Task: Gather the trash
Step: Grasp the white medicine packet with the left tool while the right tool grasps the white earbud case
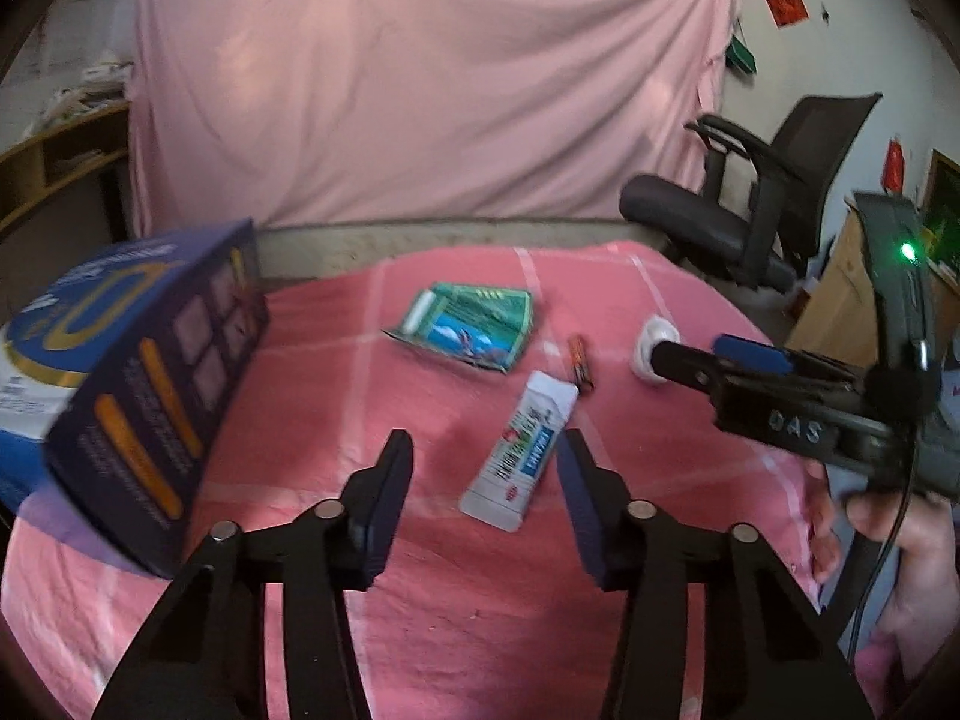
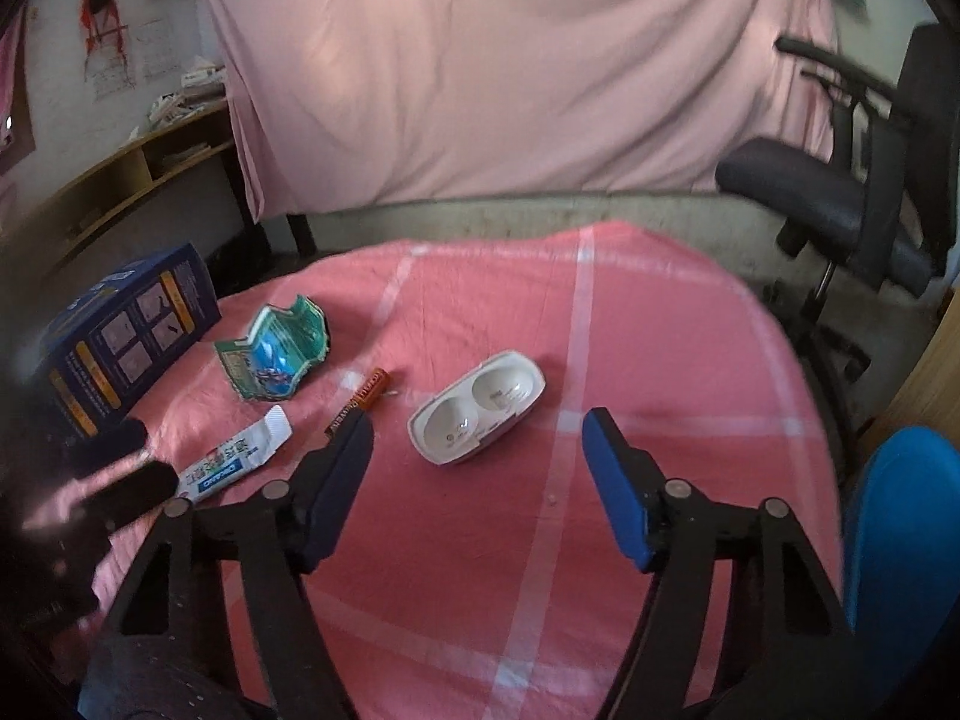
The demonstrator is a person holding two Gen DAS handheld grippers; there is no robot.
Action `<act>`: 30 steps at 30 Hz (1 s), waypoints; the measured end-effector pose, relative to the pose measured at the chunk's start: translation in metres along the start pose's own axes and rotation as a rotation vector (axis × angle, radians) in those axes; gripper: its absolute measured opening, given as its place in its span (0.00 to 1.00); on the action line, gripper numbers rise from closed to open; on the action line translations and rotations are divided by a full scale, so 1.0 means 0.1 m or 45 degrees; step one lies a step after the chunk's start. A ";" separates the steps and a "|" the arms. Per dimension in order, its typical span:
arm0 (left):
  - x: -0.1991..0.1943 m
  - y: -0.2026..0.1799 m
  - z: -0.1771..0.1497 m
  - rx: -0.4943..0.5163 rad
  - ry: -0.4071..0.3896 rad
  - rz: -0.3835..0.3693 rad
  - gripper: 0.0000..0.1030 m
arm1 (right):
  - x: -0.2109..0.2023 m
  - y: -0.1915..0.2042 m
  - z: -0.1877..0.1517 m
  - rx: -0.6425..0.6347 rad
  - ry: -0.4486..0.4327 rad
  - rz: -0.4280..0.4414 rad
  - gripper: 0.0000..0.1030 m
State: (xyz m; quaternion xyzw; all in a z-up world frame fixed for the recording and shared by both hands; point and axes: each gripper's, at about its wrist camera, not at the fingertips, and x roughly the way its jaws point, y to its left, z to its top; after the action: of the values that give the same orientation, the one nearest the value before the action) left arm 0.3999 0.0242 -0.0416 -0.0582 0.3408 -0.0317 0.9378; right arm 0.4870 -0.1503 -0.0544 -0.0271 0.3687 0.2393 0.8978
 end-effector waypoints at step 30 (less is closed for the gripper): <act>0.00 -0.02 -0.02 -0.072 0.085 0.014 0.16 | -0.12 -0.01 -0.24 -0.019 0.094 0.081 0.56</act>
State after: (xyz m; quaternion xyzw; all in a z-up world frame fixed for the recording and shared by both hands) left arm 0.3986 0.0216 -0.0424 -0.0818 0.3729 -0.0189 0.9241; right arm 0.4644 -0.1614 -0.0641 -0.0310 0.4005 0.2694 0.8753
